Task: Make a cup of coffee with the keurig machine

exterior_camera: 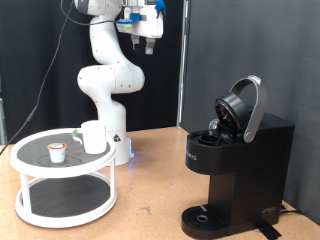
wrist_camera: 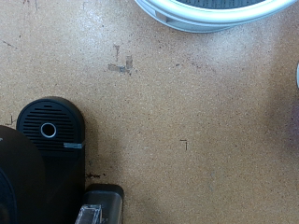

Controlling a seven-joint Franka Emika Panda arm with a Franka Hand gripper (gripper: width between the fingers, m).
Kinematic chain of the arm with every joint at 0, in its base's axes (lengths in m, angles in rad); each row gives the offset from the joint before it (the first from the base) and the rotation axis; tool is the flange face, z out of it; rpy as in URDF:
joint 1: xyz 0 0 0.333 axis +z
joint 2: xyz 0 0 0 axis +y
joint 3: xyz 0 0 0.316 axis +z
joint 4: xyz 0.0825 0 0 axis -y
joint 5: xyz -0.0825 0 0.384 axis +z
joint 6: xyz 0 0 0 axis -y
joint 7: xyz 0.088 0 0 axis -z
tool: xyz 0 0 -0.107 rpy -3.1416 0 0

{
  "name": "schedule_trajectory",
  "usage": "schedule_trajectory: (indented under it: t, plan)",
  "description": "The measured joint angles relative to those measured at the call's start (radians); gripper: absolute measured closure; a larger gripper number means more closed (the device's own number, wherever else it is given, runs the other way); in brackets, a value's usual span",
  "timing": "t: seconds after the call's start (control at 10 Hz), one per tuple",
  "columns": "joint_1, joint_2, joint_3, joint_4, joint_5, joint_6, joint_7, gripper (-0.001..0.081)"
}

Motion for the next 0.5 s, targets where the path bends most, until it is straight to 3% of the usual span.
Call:
schedule_trajectory:
  t: [0.2,0.5]
  plan:
    - [-0.005,0.000,-0.021,0.000,0.000,0.007,-0.013,0.0072]
    - [-0.036,0.001,-0.109,0.000,-0.032,0.011,-0.094,0.0072]
